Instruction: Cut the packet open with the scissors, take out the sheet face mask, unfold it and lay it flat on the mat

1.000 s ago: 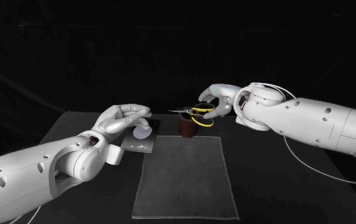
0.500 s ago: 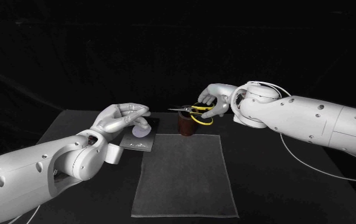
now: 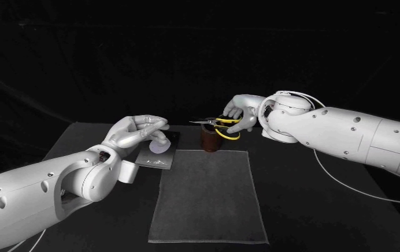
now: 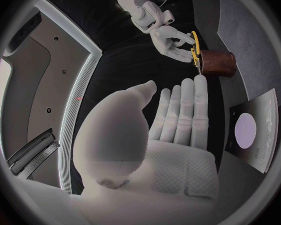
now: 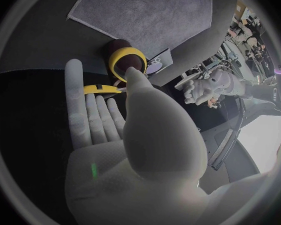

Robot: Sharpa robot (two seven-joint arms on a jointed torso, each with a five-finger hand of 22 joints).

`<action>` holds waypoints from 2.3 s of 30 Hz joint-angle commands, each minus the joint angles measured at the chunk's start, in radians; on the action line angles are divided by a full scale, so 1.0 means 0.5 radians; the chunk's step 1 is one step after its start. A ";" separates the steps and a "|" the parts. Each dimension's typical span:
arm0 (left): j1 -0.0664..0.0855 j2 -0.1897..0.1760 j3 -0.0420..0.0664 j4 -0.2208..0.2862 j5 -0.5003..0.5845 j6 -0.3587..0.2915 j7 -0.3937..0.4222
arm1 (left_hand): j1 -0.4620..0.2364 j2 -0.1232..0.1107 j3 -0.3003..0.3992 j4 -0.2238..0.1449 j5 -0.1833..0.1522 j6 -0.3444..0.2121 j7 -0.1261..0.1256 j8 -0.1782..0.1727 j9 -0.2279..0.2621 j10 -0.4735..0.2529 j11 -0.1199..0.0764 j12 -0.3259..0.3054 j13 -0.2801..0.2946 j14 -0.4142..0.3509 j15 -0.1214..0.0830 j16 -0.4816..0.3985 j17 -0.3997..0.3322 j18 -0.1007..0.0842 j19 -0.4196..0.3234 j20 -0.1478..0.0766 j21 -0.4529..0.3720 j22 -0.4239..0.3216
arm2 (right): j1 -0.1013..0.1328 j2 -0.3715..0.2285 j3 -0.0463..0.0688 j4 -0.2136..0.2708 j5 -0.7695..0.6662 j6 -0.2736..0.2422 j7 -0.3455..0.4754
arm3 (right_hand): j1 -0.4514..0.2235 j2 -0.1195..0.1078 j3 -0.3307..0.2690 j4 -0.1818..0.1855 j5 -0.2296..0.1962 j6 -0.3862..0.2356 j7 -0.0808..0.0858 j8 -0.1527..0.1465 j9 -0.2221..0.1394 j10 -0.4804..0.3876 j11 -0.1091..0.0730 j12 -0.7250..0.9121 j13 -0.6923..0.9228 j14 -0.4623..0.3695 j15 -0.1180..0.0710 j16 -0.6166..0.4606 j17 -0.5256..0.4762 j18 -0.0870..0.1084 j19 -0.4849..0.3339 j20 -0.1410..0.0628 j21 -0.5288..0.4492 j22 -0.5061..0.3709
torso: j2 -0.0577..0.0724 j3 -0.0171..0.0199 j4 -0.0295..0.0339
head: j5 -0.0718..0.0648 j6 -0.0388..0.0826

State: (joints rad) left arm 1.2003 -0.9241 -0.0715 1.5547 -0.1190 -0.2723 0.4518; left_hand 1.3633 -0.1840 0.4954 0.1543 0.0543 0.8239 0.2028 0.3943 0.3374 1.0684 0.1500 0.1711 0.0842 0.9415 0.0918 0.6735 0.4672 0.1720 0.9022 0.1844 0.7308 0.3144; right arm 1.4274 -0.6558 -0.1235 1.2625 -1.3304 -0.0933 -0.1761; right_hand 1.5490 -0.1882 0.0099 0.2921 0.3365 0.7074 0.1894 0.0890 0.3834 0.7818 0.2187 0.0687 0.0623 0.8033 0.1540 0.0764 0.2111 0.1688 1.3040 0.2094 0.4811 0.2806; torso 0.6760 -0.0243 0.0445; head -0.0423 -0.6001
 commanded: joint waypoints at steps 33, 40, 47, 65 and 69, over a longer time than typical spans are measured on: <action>0.003 0.002 0.001 -0.007 -0.002 0.062 0.010 | 0.009 0.008 0.015 -0.004 0.002 -0.012 0.007 -0.013 0.002 -0.013 -0.004 -0.013 0.002 -0.005 -0.004 -0.015 0.001 0.021 -0.015 0.000 0.010 0.003 | -0.012 0.066 -0.004 -0.056 -0.130 0.081 -0.084 | -0.007 0.067 0.071 -0.011 -0.033 0.074 0.146 0.050 0.006 0.149 -0.023 0.014 0.006 0.130 -0.024 0.039 -0.011 0.015 0.018 -0.010 0.011 0.011 | 0.002 -0.0030 -0.001 | -0.011 -0.011; 0.003 0.005 0.001 -0.012 0.001 0.063 0.008 | 0.009 0.009 0.017 -0.004 0.002 -0.012 0.008 -0.014 0.002 -0.013 -0.004 -0.013 0.001 -0.004 -0.004 -0.016 0.001 0.021 -0.015 0.000 0.012 0.004 | -0.014 0.071 -0.004 -0.045 -0.135 0.045 -0.088 | 0.004 0.073 0.095 -0.025 -0.040 0.084 0.147 0.069 0.008 0.186 -0.025 0.017 0.007 0.166 -0.024 0.050 -0.018 0.012 0.021 -0.003 0.018 0.015 | 0.001 -0.0022 -0.003 | -0.010 -0.010; 0.003 0.006 0.001 -0.014 0.002 0.064 0.006 | 0.009 0.009 0.017 -0.004 0.002 -0.012 0.008 -0.014 0.002 -0.013 -0.004 -0.013 0.001 -0.004 -0.004 -0.016 0.001 0.021 -0.015 0.000 0.012 0.004 | -0.015 0.070 -0.004 -0.035 -0.141 -0.007 -0.087 | 0.073 0.087 0.220 -0.120 -0.128 0.139 0.109 0.179 0.030 0.320 -0.065 0.038 0.007 0.279 -0.065 0.085 -0.030 0.022 0.022 -0.038 0.054 0.038 | 0.000 -0.0002 -0.002 | -0.007 -0.008; 0.002 0.010 0.001 -0.021 0.002 0.067 0.003 | 0.009 0.011 0.019 -0.004 0.002 -0.012 0.009 -0.015 0.002 -0.013 -0.003 -0.014 0.001 -0.003 -0.004 -0.017 0.001 0.020 -0.016 0.000 0.014 0.005 | -0.020 0.063 -0.004 -0.004 -0.142 -0.112 -0.055 | 0.076 0.029 0.561 -0.296 -0.171 0.213 0.073 0.309 0.007 0.497 -0.104 0.024 0.004 0.433 -0.113 0.111 -0.047 0.017 -0.052 -0.094 0.171 0.129 | 0.000 -0.0001 -0.003 | -0.003 -0.002; 0.002 0.010 0.001 -0.021 0.002 0.066 0.002 | 0.010 0.012 0.020 -0.004 0.002 -0.012 0.009 -0.015 0.002 -0.013 -0.003 -0.014 0.001 -0.003 -0.004 -0.018 0.001 0.020 -0.017 0.000 0.015 0.005 | -0.020 0.062 -0.004 -0.001 -0.143 -0.125 -0.050 | 0.011 -0.013 0.714 -0.343 -0.172 0.222 0.073 0.333 -0.014 0.527 -0.109 0.001 0.003 0.457 -0.116 0.100 -0.054 0.017 -0.089 -0.097 0.235 0.179 | 0.001 -0.0014 -0.002 | -0.002 -0.002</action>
State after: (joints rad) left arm 1.2004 -0.9211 -0.0717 1.5436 -0.1177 -0.2607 0.4452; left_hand 1.3633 -0.1841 0.4982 0.1515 0.0543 0.8221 0.2046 0.3905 0.3374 1.0684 0.1500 0.1674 0.0842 0.9451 0.0953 0.6696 0.4670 0.1621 0.9022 0.1844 0.7348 0.3160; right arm 1.4180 -0.6246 -0.1258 1.2600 -1.3919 -0.1324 -0.2087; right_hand 1.5608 -0.1929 0.3583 0.1238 0.2548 0.8136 0.2084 0.2520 0.3774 1.0387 0.1613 0.0724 0.0654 1.0257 0.0944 0.1287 0.1846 0.1696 1.2638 0.1596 0.5948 0.3672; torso 0.6757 -0.0242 0.0429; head -0.0431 -0.6011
